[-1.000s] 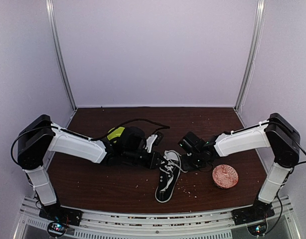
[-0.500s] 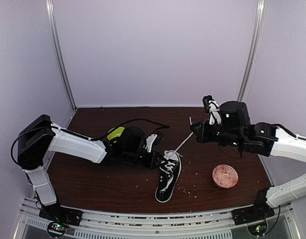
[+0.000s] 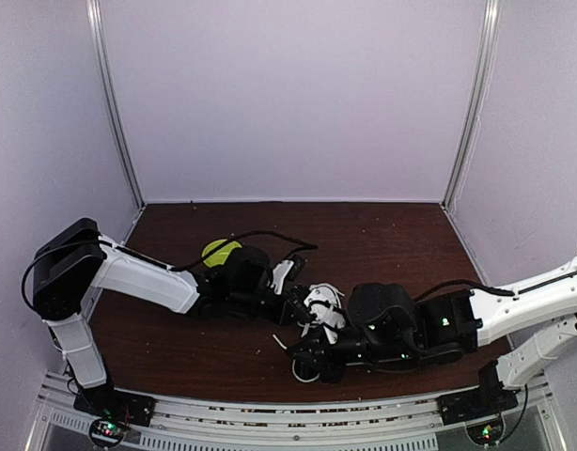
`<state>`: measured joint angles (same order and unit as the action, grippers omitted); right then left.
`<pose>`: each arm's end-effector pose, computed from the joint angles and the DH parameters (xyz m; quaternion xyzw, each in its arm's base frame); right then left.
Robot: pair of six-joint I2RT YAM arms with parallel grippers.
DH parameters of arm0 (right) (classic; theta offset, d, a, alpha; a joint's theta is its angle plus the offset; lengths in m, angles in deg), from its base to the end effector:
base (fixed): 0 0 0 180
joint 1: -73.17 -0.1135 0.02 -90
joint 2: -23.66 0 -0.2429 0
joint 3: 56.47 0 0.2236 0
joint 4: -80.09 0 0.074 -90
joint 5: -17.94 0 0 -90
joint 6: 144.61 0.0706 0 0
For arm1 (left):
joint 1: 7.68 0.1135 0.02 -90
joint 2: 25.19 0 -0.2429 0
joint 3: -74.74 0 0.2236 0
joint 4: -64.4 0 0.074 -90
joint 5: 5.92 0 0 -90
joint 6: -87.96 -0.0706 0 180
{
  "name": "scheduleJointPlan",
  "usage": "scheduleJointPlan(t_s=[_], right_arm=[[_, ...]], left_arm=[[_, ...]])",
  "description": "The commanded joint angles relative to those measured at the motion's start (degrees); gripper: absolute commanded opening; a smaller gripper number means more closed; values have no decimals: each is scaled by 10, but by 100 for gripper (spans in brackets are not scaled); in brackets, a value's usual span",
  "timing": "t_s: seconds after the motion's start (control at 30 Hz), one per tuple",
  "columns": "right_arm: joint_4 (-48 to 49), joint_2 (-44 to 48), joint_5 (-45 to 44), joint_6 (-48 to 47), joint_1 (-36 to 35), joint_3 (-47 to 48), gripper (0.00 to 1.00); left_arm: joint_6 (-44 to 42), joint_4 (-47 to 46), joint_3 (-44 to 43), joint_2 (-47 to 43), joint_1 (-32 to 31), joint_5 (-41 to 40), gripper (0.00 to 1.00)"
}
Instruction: Tie the shoes
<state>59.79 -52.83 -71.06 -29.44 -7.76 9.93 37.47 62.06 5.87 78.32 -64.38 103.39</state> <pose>0.0474 0.3045 0.2374 -0.4096 0.7649 0.4018 0.2927 0.1889 -0.3301 0.1474 0.2091 0.8417 -0.4522 0.2083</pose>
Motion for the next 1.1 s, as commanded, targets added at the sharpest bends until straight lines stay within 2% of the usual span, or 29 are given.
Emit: scheduleJointPlan(t_s=[0.0,0.07,0.1,0.17,0.23,0.27,0.33,0.4,0.57,0.7,0.8,1.07], right_arm=[[-15,-18,65,-36,-8,46,0],[-36,-32,82,-47,-16,58,0],[-46,-41,89,-54,-20,64,5],[-70,-52,84,-63,-28,74,24],[-79,-40,64,-64,-28,69,50],[-82,-24,45,-64,-28,63,60],[-82,14,2,-66,-23,51,72],[-81,54,-16,-66,-3,36,78],[-15,116,32,-48,116,-58,81],[79,92,95,-49,216,-125,81],[114,41,108,-69,238,-127,81],[207,-73,109,-69,243,-112,79]], left_arm=[[-16,-31,1,-15,-2,3,0],[-20,-26,-6,-15,-2,-2,0],[-22,-25,-11,-15,-2,-4,0],[-24,-26,-16,-16,-2,-6,0],[-24,-32,-16,-18,-2,-5,0],[-25,-36,-14,-20,-2,-4,0],[-26,-47,-9,-22,-2,-1,0],[-26,-57,-4,-23,-2,4,0],[-31,-82,4,-28,-2,22,0],[-35,-86,4,-33,-3,26,0],[-39,-76,-2,-31,-3,30,0],[-42,-64,-4,-31,-4,33,0]])
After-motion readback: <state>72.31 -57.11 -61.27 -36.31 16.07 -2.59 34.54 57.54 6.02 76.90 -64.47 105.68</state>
